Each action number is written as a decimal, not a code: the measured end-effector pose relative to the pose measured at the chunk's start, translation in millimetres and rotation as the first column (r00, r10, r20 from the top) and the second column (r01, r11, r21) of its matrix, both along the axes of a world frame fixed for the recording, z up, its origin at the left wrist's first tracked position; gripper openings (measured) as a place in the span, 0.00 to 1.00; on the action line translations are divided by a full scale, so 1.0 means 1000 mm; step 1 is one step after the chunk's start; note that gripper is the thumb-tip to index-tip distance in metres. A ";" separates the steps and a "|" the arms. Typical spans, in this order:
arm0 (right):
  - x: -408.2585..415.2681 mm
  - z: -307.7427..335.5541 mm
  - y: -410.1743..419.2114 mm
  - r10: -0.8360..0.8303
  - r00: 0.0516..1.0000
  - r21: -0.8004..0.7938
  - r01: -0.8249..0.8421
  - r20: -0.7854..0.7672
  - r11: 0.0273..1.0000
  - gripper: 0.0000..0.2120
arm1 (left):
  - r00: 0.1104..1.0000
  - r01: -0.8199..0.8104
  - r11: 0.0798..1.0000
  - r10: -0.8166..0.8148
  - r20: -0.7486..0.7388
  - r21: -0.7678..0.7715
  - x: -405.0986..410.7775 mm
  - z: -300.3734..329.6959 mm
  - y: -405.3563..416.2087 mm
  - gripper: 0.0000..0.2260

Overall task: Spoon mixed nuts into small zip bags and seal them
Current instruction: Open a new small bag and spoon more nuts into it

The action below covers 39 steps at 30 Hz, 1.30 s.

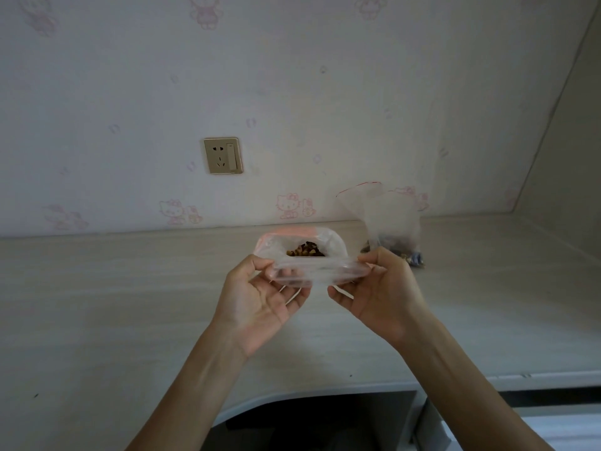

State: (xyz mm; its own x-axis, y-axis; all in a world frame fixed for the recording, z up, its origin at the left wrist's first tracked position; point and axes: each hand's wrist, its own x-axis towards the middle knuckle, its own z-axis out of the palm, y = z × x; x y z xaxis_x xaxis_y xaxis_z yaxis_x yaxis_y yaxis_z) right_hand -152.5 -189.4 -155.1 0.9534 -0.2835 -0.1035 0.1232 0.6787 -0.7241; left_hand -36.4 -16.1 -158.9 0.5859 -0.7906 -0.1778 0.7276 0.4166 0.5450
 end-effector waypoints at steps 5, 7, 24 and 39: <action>-0.004 -0.004 -0.004 -0.031 0.999 -0.306 0.026 -0.011 0.952 0.10 | 0.916 -0.051 0.994 0.010 0.401 0.092 -0.003 -0.007 -0.002 0.12; -0.005 -0.005 -0.002 -0.092 0.994 -0.465 0.057 -0.053 0.884 0.15 | 0.798 -0.220 0.955 0.060 0.599 0.198 -0.005 -0.009 -0.006 0.15; -0.004 -0.011 0.015 -0.447 0.890 -0.245 0.415 -0.089 0.876 0.07 | 0.569 -0.674 0.715 0.339 0.750 0.188 -0.008 -0.026 -0.006 0.10; -0.001 -0.014 -0.001 -0.027 0.995 0.014 0.029 -0.097 0.999 0.08 | 0.970 -0.101 0.987 0.071 0.232 0.121 -0.001 -0.011 0.006 0.11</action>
State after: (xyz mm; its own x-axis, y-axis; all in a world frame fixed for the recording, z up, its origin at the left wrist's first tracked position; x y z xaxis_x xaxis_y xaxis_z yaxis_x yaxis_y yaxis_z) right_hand -153.2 -190.0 -168.8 0.9305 -0.3075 -0.1990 0.0723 0.6868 -0.7233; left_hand -37.7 -10.3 -169.4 0.6874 -0.7142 -0.1319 0.5439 0.3859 0.7451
